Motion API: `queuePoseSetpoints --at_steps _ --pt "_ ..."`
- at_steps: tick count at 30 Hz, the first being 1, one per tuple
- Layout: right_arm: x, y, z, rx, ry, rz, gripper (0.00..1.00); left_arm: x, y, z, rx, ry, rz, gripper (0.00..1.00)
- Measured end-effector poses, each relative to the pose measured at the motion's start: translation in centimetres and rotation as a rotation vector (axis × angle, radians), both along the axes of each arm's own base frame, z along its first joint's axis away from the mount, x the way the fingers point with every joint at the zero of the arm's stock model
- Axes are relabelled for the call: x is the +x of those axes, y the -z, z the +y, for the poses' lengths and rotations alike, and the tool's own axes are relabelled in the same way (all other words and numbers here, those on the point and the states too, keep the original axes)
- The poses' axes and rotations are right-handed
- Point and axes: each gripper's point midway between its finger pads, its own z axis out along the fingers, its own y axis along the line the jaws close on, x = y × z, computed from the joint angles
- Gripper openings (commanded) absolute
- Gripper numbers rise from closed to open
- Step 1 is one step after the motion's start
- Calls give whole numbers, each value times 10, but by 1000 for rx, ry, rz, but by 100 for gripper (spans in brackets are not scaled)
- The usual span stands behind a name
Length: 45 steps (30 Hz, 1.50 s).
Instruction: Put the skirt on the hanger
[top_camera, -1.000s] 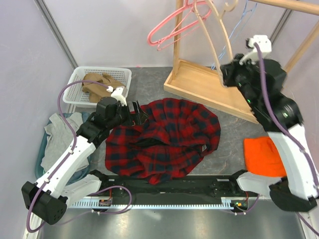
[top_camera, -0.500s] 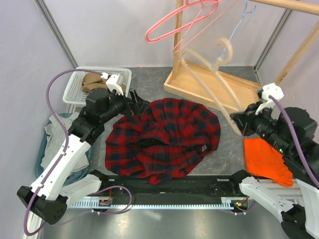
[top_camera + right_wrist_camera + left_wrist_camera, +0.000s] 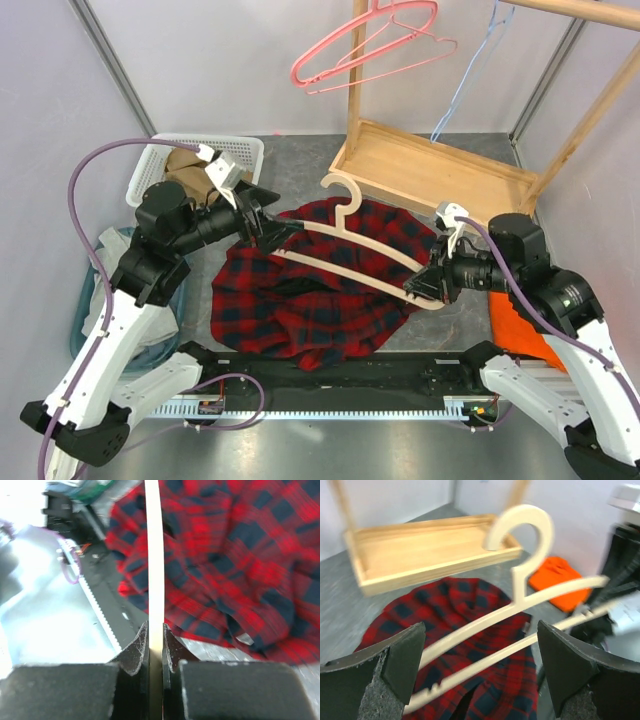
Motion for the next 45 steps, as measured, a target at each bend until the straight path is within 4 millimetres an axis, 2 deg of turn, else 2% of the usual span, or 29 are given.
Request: queuePoseSetpoints --at_steps 2,6,10,13,14,16,17,20,24,27,28,29,30,32,35,42,45 --pt "-7 -6 4 36 -46 -19 0 -12 0 -7 -2 85 -23 98" --pt "-23 -12 8 96 -112 -50 0 -34 20 -22 13 268 -13 98" --pt "-38 -10 8 128 -155 -50 0 -43 38 -32 29 397 15 97" --pt "-43 -10 8 139 -169 -46 0 -46 46 -38 33 469 29 81" --pt "-43 -10 9 141 -172 -46 0 -47 48 -40 32 495 35 70" --pt "-44 -10 9 142 -176 -42 0 -50 53 -44 31 547 52 57" --pt "-43 -10 10 142 -178 -38 0 -52 56 -45 31 572 57 38" --pt "-42 -6 11 132 -177 -13 0 -58 63 -47 30 632 65 2" --pt "-36 1 9 107 -151 17 0 -65 64 -46 24 675 72 2" --pt "-35 0 9 104 -149 11 7 -64 65 -46 28 664 78 2" --pt "-34 0 9 102 -143 6 13 -64 65 -47 29 660 78 2" --pt "-33 0 8 100 -139 3 27 -63 66 -47 31 655 79 2" --pt "-32 1 8 98 -136 -1 63 -63 66 -47 32 652 81 2" --pt "-29 -2 8 99 -126 -14 87 -62 68 -47 37 642 92 2" --pt "-16 -17 12 118 -117 -93 98 -60 69 -49 46 622 95 2" --pt "12 -58 29 206 -149 -298 98 -59 73 -50 66 591 120 2" --pt "23 -64 46 242 -220 -308 98 -63 76 -51 71 599 134 2"
